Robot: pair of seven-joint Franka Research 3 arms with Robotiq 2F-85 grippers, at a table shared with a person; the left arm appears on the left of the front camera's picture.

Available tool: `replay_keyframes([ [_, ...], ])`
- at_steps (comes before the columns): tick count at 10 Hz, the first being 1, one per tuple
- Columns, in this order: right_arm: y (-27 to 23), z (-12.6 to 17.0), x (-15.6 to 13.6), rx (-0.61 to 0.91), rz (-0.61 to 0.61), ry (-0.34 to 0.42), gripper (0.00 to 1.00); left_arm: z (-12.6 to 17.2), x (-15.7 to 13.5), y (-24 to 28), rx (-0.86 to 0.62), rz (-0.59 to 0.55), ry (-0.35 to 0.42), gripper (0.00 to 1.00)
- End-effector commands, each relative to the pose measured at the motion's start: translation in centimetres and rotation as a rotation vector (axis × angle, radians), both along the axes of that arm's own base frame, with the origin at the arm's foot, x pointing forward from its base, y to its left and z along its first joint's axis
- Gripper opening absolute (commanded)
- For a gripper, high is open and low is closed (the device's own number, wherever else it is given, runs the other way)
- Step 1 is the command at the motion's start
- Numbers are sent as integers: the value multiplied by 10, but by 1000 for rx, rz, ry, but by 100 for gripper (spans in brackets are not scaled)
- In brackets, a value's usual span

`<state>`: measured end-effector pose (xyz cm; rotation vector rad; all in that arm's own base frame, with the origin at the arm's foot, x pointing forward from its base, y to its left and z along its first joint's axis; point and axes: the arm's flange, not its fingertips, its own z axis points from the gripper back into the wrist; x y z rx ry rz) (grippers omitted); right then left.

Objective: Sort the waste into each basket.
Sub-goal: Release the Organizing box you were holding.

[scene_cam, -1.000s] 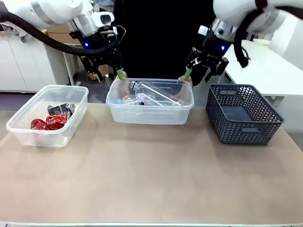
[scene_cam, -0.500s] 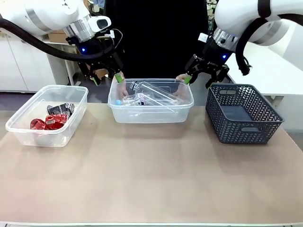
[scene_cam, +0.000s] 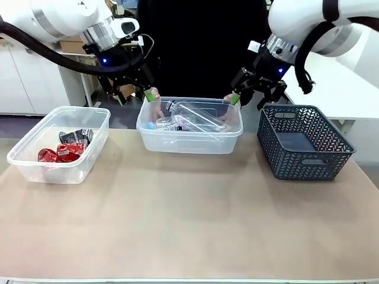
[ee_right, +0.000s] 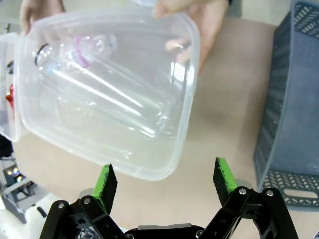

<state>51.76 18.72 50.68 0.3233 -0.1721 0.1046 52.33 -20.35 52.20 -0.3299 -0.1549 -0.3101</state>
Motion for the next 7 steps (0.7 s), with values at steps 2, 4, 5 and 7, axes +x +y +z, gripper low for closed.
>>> replay_keyframes([
  [2, 0, 0, 0, 0, 0, 0, 100, 0, 0, 0, 0, 0, 0, 100],
  [4, -24, 48, -58, 91, 34, -35, 100, 44, -31, -5, -3, -36, 1, 100],
  [5, -44, 72, -101, 111, 58, -57, 100, 67, -65, 6, -44, -16, -9, 100],
  [7, -76, 97, -166, 233, 100, 33, 100, 99, -132, 12, -119, -74, -38, 100],
])
